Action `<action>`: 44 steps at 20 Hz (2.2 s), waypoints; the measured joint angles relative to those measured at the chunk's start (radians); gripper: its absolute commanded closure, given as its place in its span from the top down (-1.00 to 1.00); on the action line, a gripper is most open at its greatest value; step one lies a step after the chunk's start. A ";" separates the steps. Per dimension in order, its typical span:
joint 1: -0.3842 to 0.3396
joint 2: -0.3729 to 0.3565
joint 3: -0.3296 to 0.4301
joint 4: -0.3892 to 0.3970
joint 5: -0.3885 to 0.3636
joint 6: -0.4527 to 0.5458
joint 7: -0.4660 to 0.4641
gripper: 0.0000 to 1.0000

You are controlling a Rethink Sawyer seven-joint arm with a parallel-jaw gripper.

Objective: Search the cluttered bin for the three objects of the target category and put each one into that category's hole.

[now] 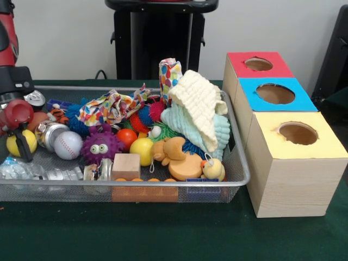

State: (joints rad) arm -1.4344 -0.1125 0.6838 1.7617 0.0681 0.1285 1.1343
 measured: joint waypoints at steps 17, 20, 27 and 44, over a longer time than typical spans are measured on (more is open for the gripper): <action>0.083 -0.087 -0.091 0.004 -0.014 -0.001 0.000 -1.00; 0.138 -0.135 -0.140 0.005 -0.015 -0.001 0.000 -1.00; 0.285 -0.270 -0.286 0.011 -0.016 0.010 0.000 -1.00; 0.390 -0.523 -0.504 0.018 -0.016 0.050 0.000 -1.00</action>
State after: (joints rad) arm -1.0448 -0.6351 0.1801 1.7793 0.0524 0.1789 1.1345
